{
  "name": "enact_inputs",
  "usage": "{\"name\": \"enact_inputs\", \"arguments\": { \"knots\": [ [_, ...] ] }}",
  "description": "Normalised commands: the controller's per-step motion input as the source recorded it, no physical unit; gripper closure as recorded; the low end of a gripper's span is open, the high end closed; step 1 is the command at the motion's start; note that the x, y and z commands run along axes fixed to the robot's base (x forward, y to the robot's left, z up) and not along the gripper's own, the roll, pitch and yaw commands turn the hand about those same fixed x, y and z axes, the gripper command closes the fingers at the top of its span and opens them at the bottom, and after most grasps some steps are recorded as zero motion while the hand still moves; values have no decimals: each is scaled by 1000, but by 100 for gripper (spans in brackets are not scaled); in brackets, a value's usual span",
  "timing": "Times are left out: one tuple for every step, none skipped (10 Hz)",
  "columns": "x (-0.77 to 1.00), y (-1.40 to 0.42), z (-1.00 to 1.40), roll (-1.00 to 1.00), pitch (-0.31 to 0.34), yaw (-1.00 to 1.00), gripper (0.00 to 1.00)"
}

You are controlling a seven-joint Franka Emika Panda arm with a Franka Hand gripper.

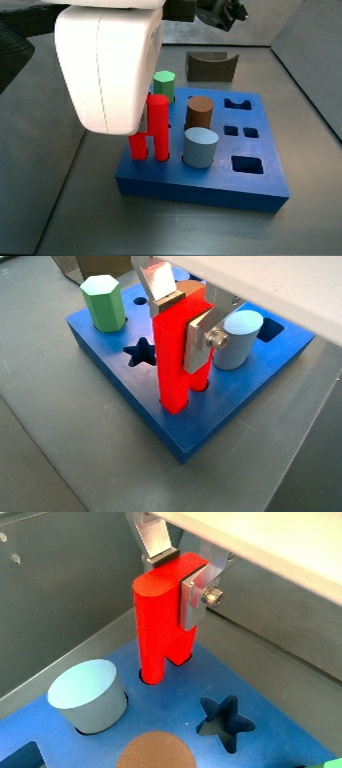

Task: Pick up the square-circle object. Move up. Place the square-circle object on the fixture. Regrasp the square-circle object. Move to above the board. Insert the square-circle object.
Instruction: Insert the square-circle object.

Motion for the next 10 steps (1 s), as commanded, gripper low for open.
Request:
{"name": "enact_inputs", "arguments": {
  "knots": [
    [0,40,-149,54,0,0,100],
    [171,366,-71,96,89,100,100],
    [57,383,-43,90,61,140,100],
    [0,209,-43,74,21,171,100],
    [0,-9,-454,260,-46,117,100],
    [0,-131,-771,249,-111,86,100],
    [0,-154,-871,206,-94,37,100],
    [109,0,-1000,77,-83,31,100],
    [223,160,-946,-7,-81,40,100],
    [303,206,-843,-61,-51,46,100]
  ]
}}
